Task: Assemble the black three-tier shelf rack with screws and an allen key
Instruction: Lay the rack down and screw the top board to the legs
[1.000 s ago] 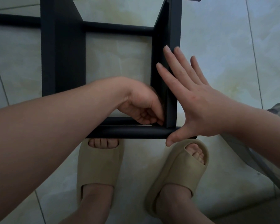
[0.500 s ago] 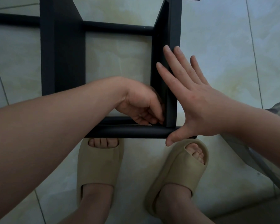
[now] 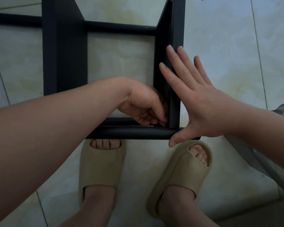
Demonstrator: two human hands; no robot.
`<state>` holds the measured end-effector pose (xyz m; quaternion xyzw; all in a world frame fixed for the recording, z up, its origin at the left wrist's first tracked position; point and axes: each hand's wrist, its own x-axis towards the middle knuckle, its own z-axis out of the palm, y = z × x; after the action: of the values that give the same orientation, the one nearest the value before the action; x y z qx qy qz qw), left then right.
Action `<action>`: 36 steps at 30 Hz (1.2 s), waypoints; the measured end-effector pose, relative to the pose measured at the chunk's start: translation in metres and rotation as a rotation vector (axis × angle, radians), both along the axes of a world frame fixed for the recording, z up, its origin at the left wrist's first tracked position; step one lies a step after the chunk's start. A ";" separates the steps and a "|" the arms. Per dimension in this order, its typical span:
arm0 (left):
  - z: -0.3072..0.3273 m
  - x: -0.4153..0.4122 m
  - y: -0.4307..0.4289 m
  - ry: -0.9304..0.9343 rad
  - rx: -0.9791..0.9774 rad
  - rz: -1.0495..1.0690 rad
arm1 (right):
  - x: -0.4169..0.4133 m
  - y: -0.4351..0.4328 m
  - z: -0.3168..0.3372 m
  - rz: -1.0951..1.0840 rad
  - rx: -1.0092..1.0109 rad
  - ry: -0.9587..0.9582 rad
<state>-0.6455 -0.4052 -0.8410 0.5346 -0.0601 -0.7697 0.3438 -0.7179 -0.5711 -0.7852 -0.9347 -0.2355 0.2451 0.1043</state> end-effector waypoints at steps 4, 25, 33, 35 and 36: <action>-0.002 -0.004 0.000 0.032 -0.005 0.054 | 0.000 -0.001 -0.001 0.001 0.008 -0.008; -0.002 -0.006 -0.002 -0.033 0.007 0.049 | 0.000 0.000 0.000 -0.003 0.007 0.000; 0.001 -0.002 -0.004 -0.030 0.037 0.025 | 0.000 0.000 0.000 -0.005 0.008 0.004; 0.002 -0.001 -0.004 -0.033 0.037 0.015 | 0.000 0.001 0.000 -0.006 0.008 0.004; 0.003 -0.001 -0.004 -0.033 0.038 0.013 | 0.000 0.001 0.000 -0.006 0.008 0.005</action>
<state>-0.6466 -0.4096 -0.8384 0.5540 -0.0477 -0.7596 0.3373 -0.7179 -0.5705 -0.7850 -0.9344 -0.2333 0.2461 0.1092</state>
